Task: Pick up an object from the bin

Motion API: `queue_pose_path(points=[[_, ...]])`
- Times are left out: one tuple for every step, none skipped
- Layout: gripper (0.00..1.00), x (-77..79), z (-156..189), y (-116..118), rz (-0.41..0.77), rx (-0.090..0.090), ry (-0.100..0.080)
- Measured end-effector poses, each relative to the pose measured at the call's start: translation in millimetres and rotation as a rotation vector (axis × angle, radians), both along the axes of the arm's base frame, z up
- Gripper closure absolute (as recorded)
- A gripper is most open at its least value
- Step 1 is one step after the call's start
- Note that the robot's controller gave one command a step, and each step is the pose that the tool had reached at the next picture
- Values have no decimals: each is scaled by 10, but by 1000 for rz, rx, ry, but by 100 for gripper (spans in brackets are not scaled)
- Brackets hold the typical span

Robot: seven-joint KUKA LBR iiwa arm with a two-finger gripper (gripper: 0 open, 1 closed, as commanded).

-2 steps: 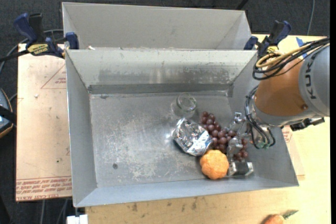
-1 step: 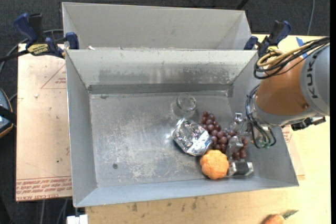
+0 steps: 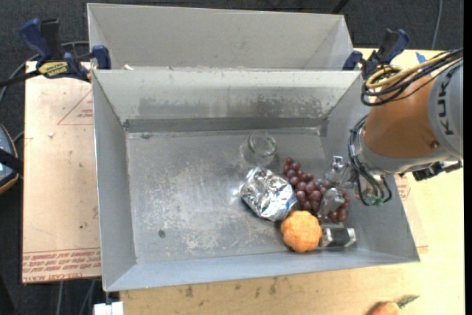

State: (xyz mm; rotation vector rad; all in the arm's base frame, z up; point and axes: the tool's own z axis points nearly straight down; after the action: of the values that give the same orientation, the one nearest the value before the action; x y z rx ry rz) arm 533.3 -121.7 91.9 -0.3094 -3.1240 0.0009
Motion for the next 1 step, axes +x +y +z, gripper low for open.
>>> queue_pose_path(points=[[100, 6, 180, 4, 1, 1, -2]])
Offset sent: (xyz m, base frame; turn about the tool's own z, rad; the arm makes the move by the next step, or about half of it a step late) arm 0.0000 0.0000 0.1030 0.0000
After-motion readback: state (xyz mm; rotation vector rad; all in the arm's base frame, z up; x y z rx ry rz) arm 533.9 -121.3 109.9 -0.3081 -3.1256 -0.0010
